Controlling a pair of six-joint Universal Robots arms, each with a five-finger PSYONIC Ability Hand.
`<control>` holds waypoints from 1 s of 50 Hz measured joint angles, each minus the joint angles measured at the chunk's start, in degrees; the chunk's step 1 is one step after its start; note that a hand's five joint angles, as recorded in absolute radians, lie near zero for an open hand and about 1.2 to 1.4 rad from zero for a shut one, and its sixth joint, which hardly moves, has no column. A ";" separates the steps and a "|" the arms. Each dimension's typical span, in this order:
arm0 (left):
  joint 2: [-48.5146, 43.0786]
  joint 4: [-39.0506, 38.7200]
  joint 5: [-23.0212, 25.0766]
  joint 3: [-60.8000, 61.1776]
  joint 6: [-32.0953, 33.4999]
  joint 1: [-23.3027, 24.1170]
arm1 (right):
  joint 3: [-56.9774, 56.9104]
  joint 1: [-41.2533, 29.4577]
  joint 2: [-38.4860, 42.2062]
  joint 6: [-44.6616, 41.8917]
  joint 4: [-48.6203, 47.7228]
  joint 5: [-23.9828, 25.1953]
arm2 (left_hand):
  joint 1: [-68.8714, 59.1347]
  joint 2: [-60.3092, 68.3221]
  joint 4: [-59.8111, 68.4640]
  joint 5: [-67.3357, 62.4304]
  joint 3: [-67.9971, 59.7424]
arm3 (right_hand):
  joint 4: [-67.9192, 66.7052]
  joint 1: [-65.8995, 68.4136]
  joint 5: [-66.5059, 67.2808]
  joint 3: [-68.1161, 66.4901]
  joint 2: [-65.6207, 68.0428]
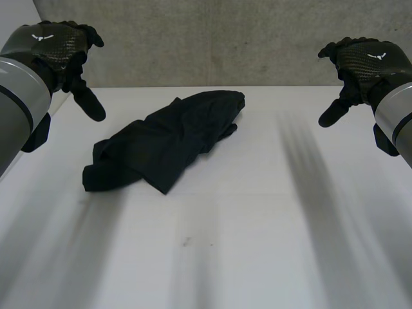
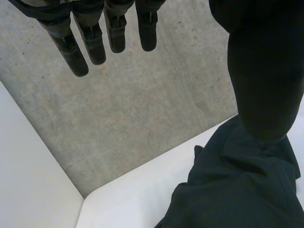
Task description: Fold the shorts.
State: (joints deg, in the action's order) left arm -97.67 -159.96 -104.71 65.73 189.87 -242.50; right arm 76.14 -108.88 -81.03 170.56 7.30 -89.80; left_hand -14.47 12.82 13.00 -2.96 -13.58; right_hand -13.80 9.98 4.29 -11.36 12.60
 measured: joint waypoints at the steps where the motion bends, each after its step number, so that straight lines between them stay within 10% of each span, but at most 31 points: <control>1: -0.04 -0.04 0.00 0.14 -0.01 -0.02 | 0.16 0.06 0.00 -0.06 -0.38 -0.02 | 0.00 0.00 0.00 0.00 0.00 | 0.00 0.00 0.00 0.00 0.00; 18: -4.71 -7.16 3.03 4.38 -2.84 1.09 | 0.84 0.06 0.81 -3.16 -2.15 0.51 | 0.00 0.12 0.11 -0.09 0.00 | 0.00 0.00 0.00 0.00 0.00; 39: -48.85 -14.07 3.69 -27.05 -13.28 6.23 | 2.83 -0.52 5.59 -8.24 -2.24 0.43 | -4.76 6.09 6.02 -6.11 -5.20 | 0.00 0.00 0.00 0.00 0.00; 50: -57.54 -10.37 3.46 -36.80 -12.10 6.54 | 3.26 -0.36 7.25 -8.29 -3.29 0.49 | -49.29 52.15 51.93 -51.36 -50.70 | 0.00 0.00 0.01 0.00 0.00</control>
State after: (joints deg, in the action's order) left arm -155.20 -170.33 -101.25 28.94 177.77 -235.96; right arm 79.40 -109.25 -73.79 162.27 4.01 -89.31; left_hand -63.76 64.97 64.93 -54.32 -64.28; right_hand -13.80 9.98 4.30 -11.35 12.60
